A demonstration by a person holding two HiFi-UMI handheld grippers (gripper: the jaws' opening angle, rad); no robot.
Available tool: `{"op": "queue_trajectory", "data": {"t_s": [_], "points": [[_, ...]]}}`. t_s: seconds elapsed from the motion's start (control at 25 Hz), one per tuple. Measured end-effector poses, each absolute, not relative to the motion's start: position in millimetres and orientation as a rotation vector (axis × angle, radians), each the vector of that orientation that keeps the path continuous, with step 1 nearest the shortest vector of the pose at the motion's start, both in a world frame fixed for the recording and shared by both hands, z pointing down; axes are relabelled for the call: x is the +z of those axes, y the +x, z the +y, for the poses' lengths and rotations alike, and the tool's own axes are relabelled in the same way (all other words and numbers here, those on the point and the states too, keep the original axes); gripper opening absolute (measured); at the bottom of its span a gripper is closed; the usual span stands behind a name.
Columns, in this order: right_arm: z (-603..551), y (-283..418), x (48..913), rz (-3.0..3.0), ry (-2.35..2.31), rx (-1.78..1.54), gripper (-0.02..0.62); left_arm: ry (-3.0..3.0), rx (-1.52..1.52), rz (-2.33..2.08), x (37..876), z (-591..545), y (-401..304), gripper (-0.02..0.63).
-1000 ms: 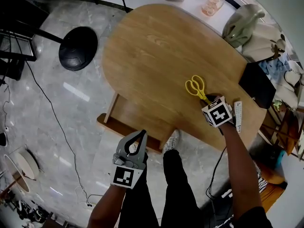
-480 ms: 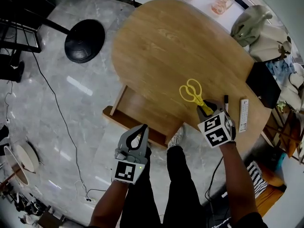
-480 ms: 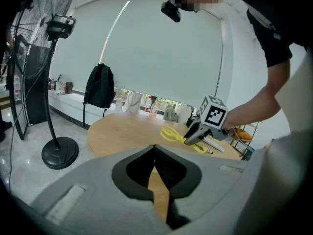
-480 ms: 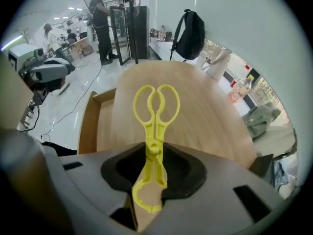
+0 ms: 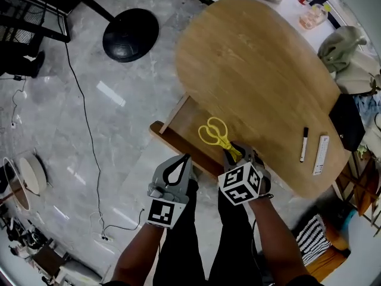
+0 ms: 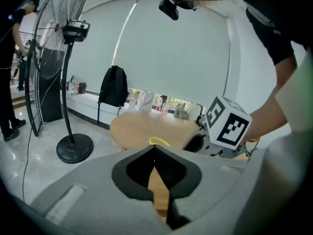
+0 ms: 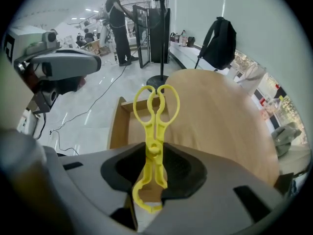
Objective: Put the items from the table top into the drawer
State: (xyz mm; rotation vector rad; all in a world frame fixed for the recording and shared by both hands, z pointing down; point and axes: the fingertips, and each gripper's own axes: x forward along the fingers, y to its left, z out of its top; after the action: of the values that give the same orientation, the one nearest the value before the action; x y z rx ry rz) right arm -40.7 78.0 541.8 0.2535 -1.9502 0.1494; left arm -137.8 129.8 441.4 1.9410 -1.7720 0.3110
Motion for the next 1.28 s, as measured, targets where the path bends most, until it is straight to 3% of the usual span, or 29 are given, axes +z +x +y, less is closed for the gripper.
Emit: {"op": "queue_trajectory", "data": {"t_s": [0.56,1.04,1.16,1.28], "points": [[115.4,-94.4,685.4,-1.788,0.197,0.033,0.107,1.769,0.293,-1.900,470.2,197.2,-210.2,0.017],[111.4,-92.8,720.1,-1.737,0.227,-0.066,0.112,1.756,0.299,-1.860,484.9,224.6,-219.0,0.017],[110.7,-97.1,706.4,-1.801,0.236,-0.077,0.238,1.761,0.328,-1.826,487.2,230.8,-213.5,0.017],[111.6,-99.3,672.0,-1.926,0.266,-0.083,0.238,1.762,0.348,-1.806,487.0,226.4,-211.8,0.018]]}}
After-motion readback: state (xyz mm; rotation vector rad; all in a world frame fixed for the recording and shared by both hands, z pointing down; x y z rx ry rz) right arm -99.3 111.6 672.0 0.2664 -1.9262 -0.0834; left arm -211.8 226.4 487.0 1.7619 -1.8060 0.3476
